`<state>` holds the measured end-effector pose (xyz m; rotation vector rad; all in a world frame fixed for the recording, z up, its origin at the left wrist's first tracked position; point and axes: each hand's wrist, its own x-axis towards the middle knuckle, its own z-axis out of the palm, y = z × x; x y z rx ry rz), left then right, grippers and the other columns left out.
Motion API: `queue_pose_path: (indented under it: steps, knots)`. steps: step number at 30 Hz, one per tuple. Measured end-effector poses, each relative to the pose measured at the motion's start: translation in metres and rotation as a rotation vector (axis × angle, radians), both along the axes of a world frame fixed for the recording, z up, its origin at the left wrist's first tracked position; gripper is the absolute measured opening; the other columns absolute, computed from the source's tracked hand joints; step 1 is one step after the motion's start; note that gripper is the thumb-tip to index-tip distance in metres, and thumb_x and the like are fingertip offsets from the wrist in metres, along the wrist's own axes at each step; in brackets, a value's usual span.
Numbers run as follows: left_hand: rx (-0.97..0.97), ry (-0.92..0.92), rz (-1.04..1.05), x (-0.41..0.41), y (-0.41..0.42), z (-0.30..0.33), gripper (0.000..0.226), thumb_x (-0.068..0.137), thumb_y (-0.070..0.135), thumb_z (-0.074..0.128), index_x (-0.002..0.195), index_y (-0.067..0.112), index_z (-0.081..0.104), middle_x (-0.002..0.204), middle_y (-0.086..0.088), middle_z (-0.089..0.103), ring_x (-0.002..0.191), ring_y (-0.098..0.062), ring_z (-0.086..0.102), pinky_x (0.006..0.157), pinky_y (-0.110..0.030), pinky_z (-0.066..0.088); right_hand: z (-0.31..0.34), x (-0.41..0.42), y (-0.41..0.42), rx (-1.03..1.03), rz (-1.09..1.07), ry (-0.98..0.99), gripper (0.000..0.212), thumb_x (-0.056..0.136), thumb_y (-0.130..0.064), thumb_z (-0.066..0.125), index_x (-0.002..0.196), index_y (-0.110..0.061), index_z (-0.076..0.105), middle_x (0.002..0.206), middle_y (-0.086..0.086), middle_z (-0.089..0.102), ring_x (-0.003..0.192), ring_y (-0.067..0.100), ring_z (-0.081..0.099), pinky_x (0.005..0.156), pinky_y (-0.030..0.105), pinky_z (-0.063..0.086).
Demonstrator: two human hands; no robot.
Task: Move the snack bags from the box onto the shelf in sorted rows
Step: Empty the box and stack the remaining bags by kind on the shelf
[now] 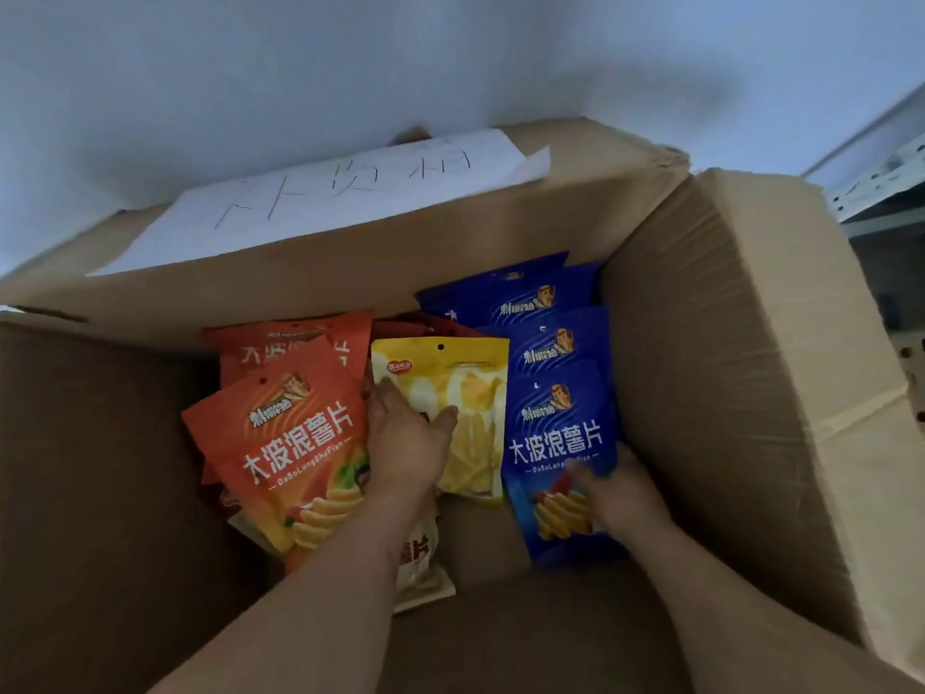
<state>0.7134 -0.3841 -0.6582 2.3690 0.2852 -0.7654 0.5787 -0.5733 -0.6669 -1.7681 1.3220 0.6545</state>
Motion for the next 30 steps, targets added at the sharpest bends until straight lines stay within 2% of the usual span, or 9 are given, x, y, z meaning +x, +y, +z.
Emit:
queue_pose_path:
  steps: [8, 10, 14, 16, 18, 22, 25, 28, 30]
  knots:
    - [0.289, 0.010, 0.064, 0.008, 0.005, -0.015, 0.110, 0.077, 0.060, 0.075, 0.154, 0.004, 0.018, 0.153, -0.017, 0.039, 0.140, -0.035, 0.040, 0.111, -0.045, 0.034, -0.032, -0.006, 0.006, -0.063, -0.006, 0.137, 0.096, 0.074, -0.054, 0.080, 0.150, -0.015, 0.034, 0.144, 0.013, 0.049, 0.129, 0.034, 0.051, 0.103, 0.046, 0.045]
    - [0.254, 0.054, 0.075, 0.010, 0.006, -0.017, 0.092, 0.075, 0.057, 0.078, 0.141, 0.009, 0.036, 0.138, -0.012, 0.056, 0.127, -0.035, 0.054, 0.104, -0.044, 0.040, -0.036, -0.008, 0.005, -0.022, -0.030, 0.154, 0.084, 0.074, -0.051, 0.081, 0.141, -0.016, 0.045, 0.131, 0.012, 0.060, 0.116, 0.032, 0.061, 0.096, 0.045, 0.051]
    - [-0.063, 0.231, 0.089, 0.002, 0.015, -0.028, 0.060, 0.074, 0.039, 0.085, 0.120, 0.011, 0.060, 0.115, 0.000, 0.069, 0.100, -0.022, 0.066, 0.093, -0.039, 0.054, -0.029, -0.008, 0.003, 0.146, -0.116, 0.039, 0.020, 0.091, -0.030, 0.071, 0.091, -0.011, 0.067, 0.080, 0.008, 0.067, 0.069, 0.021, 0.063, 0.064, 0.027, 0.055]
    - [-0.143, 0.374, 0.067, -0.007, 0.023, -0.032, 0.049, 0.073, 0.032, 0.087, 0.113, 0.015, 0.064, 0.108, 0.003, 0.072, 0.094, -0.016, 0.067, 0.087, -0.036, 0.056, -0.030, -0.011, 0.002, 0.166, -0.095, 0.019, 0.020, 0.095, -0.028, 0.065, 0.079, -0.017, 0.063, 0.072, 0.005, 0.060, 0.069, 0.025, 0.059, 0.074, 0.037, 0.059]
    - [-0.201, 0.500, 0.046, -0.014, 0.028, -0.033, 0.044, 0.074, 0.024, 0.088, 0.112, 0.020, 0.064, 0.105, 0.006, 0.071, 0.095, -0.014, 0.066, 0.081, -0.029, 0.054, -0.029, -0.012, -0.001, 0.181, -0.082, 0.021, 0.014, 0.095, -0.030, 0.065, 0.088, -0.018, 0.063, 0.073, 0.001, 0.058, 0.076, 0.026, 0.058, 0.084, 0.049, 0.056]
    - [-0.239, 0.661, -0.087, -0.018, 0.028, -0.040, 0.045, 0.074, 0.021, 0.088, 0.114, 0.025, 0.068, 0.114, 0.008, 0.072, 0.111, -0.015, 0.064, 0.097, -0.033, 0.051, -0.029, -0.018, -0.013, 0.228, -0.178, -0.006, 0.021, 0.095, -0.019, 0.067, 0.108, -0.006, 0.058, 0.081, 0.006, 0.060, 0.070, 0.020, 0.057, 0.068, 0.039, 0.054]
    - [-0.244, 0.699, -0.140, -0.016, 0.026, -0.038, 0.038, 0.078, 0.022, 0.085, 0.111, 0.027, 0.066, 0.112, 0.011, 0.071, 0.110, -0.013, 0.064, 0.082, -0.023, 0.049, -0.031, -0.020, -0.017, 0.201, -0.189, -0.004, 0.025, 0.092, -0.020, 0.070, 0.109, -0.009, 0.056, 0.094, 0.014, 0.066, 0.083, 0.030, 0.065, 0.084, 0.051, 0.058]
    - [-0.208, 0.705, -0.118, -0.015, 0.034, -0.034, 0.026, 0.083, 0.025, 0.080, 0.104, 0.028, 0.065, 0.104, 0.011, 0.070, 0.098, -0.009, 0.064, 0.077, -0.021, 0.050, -0.027, -0.019, -0.017, 0.264, -0.242, -0.055, 0.025, 0.093, -0.018, 0.069, 0.110, -0.008, 0.054, 0.088, 0.013, 0.066, 0.075, 0.028, 0.064, 0.065, 0.034, 0.059]
    - [-0.172, 0.711, -0.099, -0.014, 0.042, -0.029, 0.037, 0.081, 0.033, 0.082, 0.113, 0.023, 0.067, 0.112, 0.006, 0.071, 0.102, -0.012, 0.065, 0.090, -0.029, 0.053, -0.022, -0.019, -0.013, 0.381, -0.234, -0.065, 0.021, 0.097, -0.012, 0.064, 0.115, -0.003, 0.056, 0.090, 0.025, 0.067, 0.075, 0.031, 0.060, 0.055, 0.028, 0.053]
